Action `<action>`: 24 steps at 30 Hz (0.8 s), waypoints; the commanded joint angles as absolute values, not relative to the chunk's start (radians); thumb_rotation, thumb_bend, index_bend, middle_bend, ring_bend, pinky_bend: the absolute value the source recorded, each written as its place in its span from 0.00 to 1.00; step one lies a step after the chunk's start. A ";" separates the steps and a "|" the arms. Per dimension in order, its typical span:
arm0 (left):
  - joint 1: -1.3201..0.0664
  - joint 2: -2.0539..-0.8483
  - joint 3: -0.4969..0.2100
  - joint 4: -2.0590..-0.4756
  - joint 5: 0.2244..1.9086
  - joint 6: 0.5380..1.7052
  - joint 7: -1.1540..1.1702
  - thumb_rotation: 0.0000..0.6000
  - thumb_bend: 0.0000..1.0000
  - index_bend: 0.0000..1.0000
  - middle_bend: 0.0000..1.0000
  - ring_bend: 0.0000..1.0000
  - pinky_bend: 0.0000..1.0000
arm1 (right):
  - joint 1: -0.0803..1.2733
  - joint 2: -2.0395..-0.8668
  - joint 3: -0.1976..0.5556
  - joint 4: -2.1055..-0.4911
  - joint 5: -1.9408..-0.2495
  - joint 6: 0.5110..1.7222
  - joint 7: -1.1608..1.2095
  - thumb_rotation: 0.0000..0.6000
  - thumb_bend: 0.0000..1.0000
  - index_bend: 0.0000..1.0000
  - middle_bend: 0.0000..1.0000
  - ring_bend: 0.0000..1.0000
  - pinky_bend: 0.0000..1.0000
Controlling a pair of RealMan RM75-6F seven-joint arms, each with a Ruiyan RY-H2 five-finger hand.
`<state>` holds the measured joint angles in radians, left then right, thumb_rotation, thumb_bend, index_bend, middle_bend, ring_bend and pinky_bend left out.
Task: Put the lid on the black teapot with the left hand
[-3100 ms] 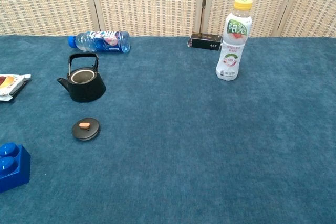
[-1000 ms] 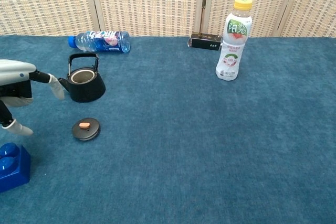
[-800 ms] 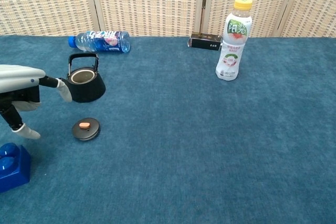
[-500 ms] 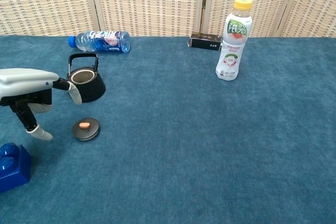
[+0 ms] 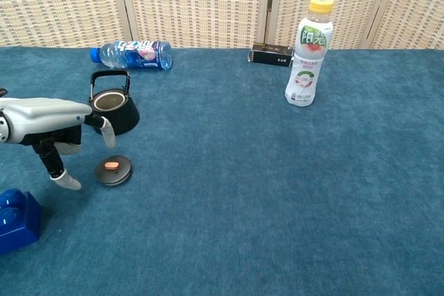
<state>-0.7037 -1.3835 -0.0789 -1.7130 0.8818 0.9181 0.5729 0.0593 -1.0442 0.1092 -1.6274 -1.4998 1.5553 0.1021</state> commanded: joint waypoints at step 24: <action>-0.778 -1.482 -0.068 -1.654 0.773 0.964 0.625 1.00 0.04 0.31 1.00 1.00 1.00 | 0.054 -1.035 0.115 -1.627 -1.498 1.562 0.120 1.00 0.15 0.67 0.50 0.38 0.50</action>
<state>-0.7758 -1.4804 -0.0684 -1.6553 0.7749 0.9619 0.6232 0.0538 -1.0351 0.1147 -1.6275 -1.4982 1.5617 0.1204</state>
